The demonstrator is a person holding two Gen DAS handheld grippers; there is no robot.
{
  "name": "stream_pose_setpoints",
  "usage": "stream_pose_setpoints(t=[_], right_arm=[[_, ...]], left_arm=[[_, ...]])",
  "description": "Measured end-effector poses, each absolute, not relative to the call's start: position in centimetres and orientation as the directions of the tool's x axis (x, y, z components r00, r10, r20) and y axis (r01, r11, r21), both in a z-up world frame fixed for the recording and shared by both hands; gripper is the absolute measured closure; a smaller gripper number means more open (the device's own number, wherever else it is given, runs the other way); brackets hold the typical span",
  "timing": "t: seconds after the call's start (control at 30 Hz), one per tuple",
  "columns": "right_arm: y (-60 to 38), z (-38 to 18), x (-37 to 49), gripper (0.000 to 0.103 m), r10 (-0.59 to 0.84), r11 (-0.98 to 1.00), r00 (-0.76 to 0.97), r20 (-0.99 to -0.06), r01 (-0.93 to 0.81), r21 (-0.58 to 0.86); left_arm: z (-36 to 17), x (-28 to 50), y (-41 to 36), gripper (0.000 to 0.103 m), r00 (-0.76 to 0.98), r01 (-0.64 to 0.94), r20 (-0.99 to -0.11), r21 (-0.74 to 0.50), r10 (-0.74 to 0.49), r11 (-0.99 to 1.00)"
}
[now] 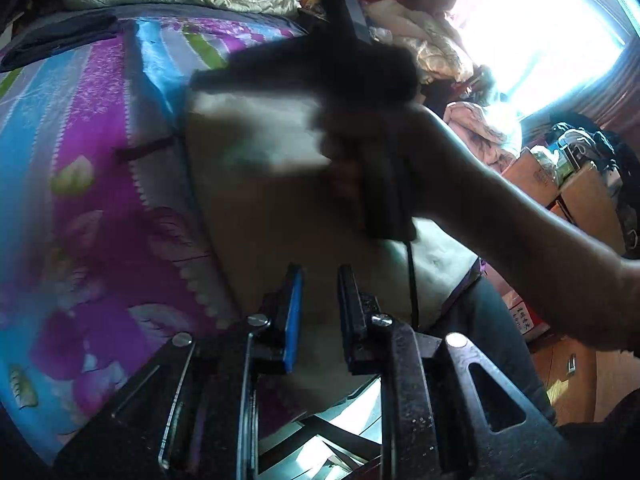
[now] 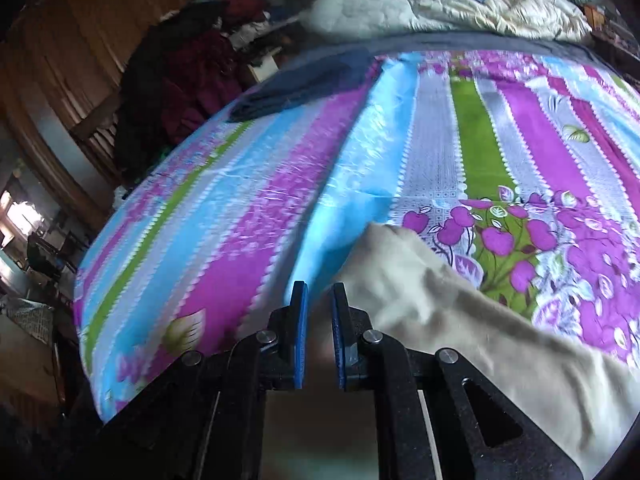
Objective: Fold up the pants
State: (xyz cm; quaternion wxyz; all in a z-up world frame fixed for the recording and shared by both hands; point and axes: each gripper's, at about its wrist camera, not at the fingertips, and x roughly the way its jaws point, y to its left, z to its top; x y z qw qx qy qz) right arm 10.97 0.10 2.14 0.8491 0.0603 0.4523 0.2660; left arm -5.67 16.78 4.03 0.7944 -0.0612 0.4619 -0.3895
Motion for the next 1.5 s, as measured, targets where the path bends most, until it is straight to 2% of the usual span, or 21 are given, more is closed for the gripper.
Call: stream_pose_setpoints(t=[0.03,0.07,0.13,0.2,0.23,0.3,0.4,0.47,0.5,0.53,0.57,0.63,0.73,0.9,1.03,1.07,1.37,1.43,1.5], right_arm=[[0.3,1.1,12.6,0.103,0.486,0.861,0.44,-0.755,-0.392,0.325],[-0.2,0.9,13.6,0.103,0.53,0.84,0.438,-0.726,-0.39,0.378],[-1.8,1.3,15.1,0.103,0.464,0.885,0.513,-0.722,-0.299,0.356],[-4.4,1.8,15.5,0.098,0.344,0.936,0.581,-0.738,-0.152,0.317],[-6.2,2.6,14.9,0.096,0.328,0.933,0.624,-0.709,-0.098,0.345],[-9.5,5.1,12.1,0.093,0.353,0.902,0.702,-0.618,-0.079,0.425],[-13.6,9.5,5.7,0.069,0.398,0.883,0.743,-0.538,-0.151,0.444],[-16.8,11.6,0.6,0.049,0.392,0.892,0.764,-0.513,-0.18,0.414],[-18.5,12.1,-1.7,0.042,0.387,0.897,0.764,-0.516,-0.183,0.402],[-20.3,12.1,-3.7,0.027,0.378,0.903,0.759,-0.531,-0.176,0.391],[-22.0,11.9,-5.4,0.019,0.355,0.915,0.753,-0.554,-0.156,0.373],[-25.0,10.7,-8.3,0.018,0.304,0.937,0.73,-0.613,-0.111,0.332],[-28.8,8.3,-11.6,0.018,0.269,0.94,0.682,-0.68,-0.032,0.34],[-30.9,5.8,-15.2,0.018,0.276,0.904,0.703,-0.656,0.042,0.425],[-30.4,4.0,-16.6,0.018,0.294,0.875,0.702,-0.649,0.074,0.477],[-30.0,3.7,-16.7,0.018,0.297,0.875,0.696,-0.654,0.076,0.479],[-30.1,3.1,-15.7,0.018,0.291,0.874,0.695,-0.658,0.087,0.479],[-30.3,3.2,-15.2,0.018,0.289,0.876,0.695,-0.659,0.086,0.475],[-30.3,3.1,-14.9,0.018,0.293,0.883,0.688,-0.664,0.073,0.464]], left_arm=[[2.9,-5.7,16.3,0.075,0.251,0.566,-0.701,-0.453,-0.667,0.689],[2.3,-5.8,16.1,0.076,0.276,0.565,-0.685,-0.452,-0.674,0.69],[2.0,-5.3,16.6,0.076,0.277,0.524,-0.656,-0.51,-0.703,0.682],[2.1,-5.1,16.7,0.077,0.26,0.526,-0.659,-0.516,-0.706,0.676],[2.2,-5.2,16.7,0.082,0.26,0.542,-0.671,-0.493,-0.694,0.681],[3.1,-5.3,17.1,0.084,0.264,0.548,-0.688,-0.47,-0.676,0.692],[4.8,-5.7,18.7,0.083,0.342,0.517,-0.694,-0.424,-0.633,0.744],[5.5,-5.4,20.3,0.078,0.364,0.478,-0.668,-0.465,-0.649,0.745],[5.5,-5.1,20.9,0.076,0.371,0.453,-0.659,-0.487,-0.654,0.747],[5.5,-4.7,21.6,0.074,0.376,0.426,-0.647,-0.515,-0.663,0.744],[5.3,-4.2,22.2,0.074,0.372,0.402,-0.634,-0.548,-0.678,0.733],[5.4,-2.8,22.3,0.074,0.376,0.388,-0.614,-0.575,-0.694,0.72],[5.8,-0.8,20.1,0.073,0.375,0.464,-0.621,-0.516,-0.688,0.719],[4.8,4.1,16.7,0.073,0.387,0.519,-0.682,-0.395,-0.621,0.758],[3.2,6.7,16.5,0.073,0.372,0.483,-0.73,-0.375,-0.573,0.791],[2.8,6.9,16.5,0.07,0.379,0.475,-0.742,-0.357,-0.553,0.804],[2.8,5.1,17.9,0.065,0.352,0.452,-0.71,-0.441,-0.61,0.775],[2.6,5.2,17.8,0.059,0.33,0.443,-0.704,-0.473,-0.629,0.762],[2.3,5.1,17.9,0.057,0.275,0.432,-0.696,-0.527,-0.663,0.732]])
